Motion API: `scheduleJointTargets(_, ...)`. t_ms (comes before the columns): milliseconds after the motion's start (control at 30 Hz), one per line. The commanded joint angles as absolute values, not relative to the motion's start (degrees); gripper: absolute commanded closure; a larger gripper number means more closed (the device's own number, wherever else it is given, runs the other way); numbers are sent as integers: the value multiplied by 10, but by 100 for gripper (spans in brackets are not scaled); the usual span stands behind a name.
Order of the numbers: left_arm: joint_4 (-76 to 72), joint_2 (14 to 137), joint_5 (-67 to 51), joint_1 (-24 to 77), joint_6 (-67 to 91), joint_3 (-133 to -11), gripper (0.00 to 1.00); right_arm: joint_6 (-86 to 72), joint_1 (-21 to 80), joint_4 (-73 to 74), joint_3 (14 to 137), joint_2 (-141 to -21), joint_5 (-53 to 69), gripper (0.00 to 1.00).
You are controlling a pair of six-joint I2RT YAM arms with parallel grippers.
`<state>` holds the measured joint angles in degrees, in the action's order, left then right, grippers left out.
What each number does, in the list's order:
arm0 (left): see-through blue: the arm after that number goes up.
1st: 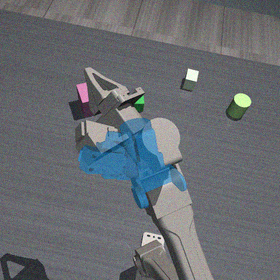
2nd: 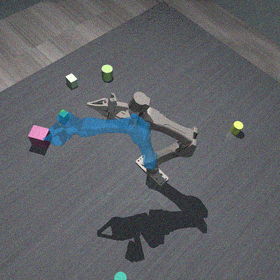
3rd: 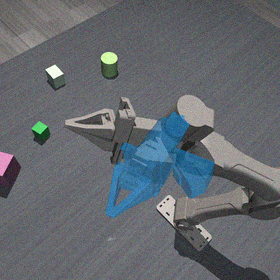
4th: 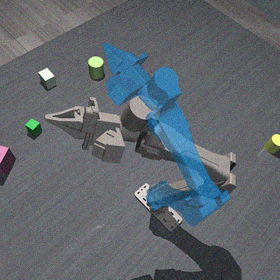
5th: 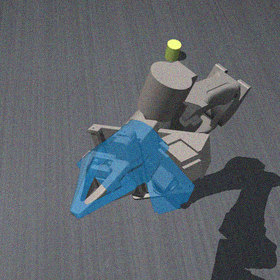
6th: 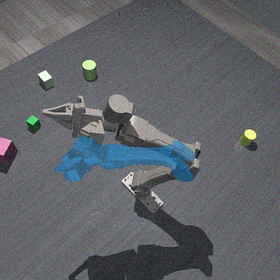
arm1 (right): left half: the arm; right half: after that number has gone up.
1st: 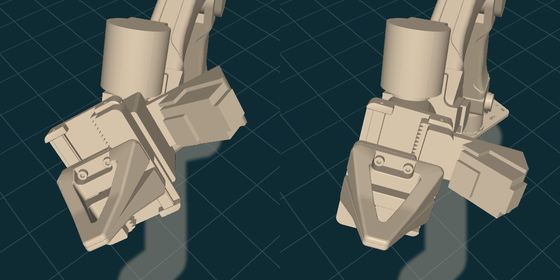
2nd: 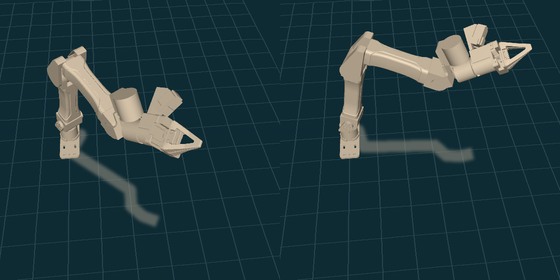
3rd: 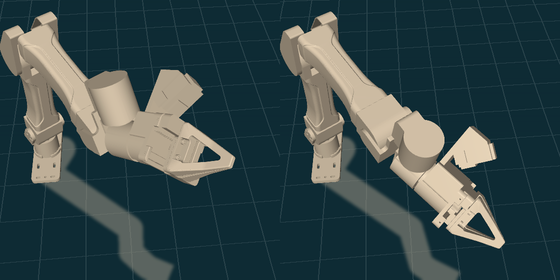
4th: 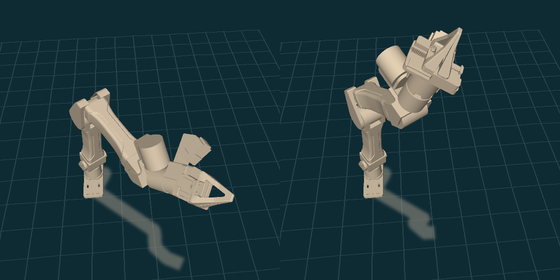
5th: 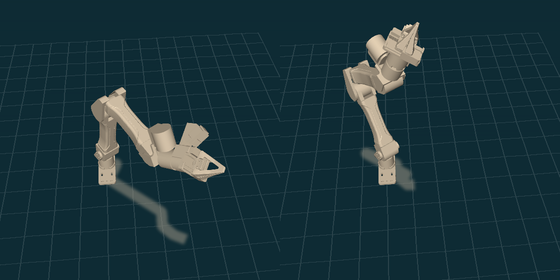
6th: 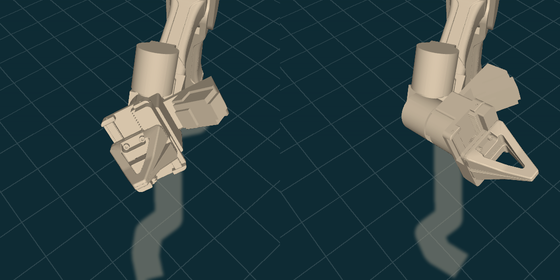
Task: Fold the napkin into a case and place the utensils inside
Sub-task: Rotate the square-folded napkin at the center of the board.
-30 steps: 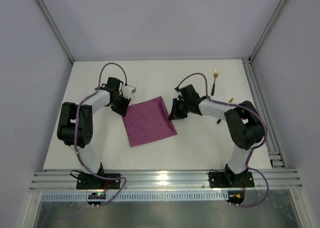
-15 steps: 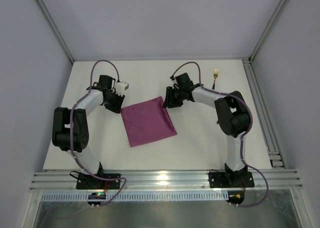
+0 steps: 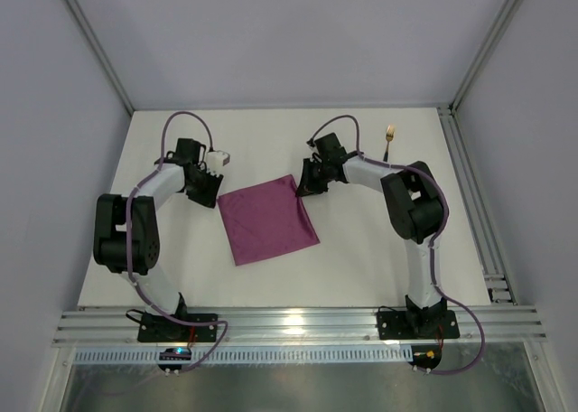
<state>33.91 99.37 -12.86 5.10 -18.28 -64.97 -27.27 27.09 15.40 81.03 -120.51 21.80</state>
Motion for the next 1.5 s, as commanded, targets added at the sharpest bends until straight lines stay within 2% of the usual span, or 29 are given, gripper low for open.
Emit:
scheduleJointTargets(0,333,985,-139,45,-187,-647,72,-302,269,141,802,-1215,208,88)
scheduleJointTargets(167,334,978,-150,43,-189,-650,72,-334,264,120,777,-1206,213,96)
scheduleJointTargets(333,340,975,-167,43,-191,-659,72,-371,258,74,725,-1169,208,96)
scheduleJointTargets(700,366,981,-199,52,-192,-697,71,-516,253,-80,418,-990,142,96)
scheduleJointTargets(733,372,980,-199,54,-194,-697,71,-531,261,-94,367,-977,135,96)
scheduleJointTargets(833,384,977,-202,62,-201,-691,70,-569,293,-120,315,-940,124,96)
scheduleJointTargets(900,396,969,-204,69,-206,-680,69,-576,320,-114,306,-935,135,91)
scheduleJointTargets(933,402,965,-207,71,-214,-677,68,-577,323,-113,297,-933,145,82)
scheduleJointTargets(1133,475,917,-226,86,-258,-638,66,-505,316,-13,315,-875,134,49)
scheduleJointTargets(1267,514,890,-217,94,-285,-599,64,-447,291,46,354,-868,136,43)
scheduleJointTargets(1467,518,839,-178,111,-300,-523,61,-349,265,103,441,-907,131,43)
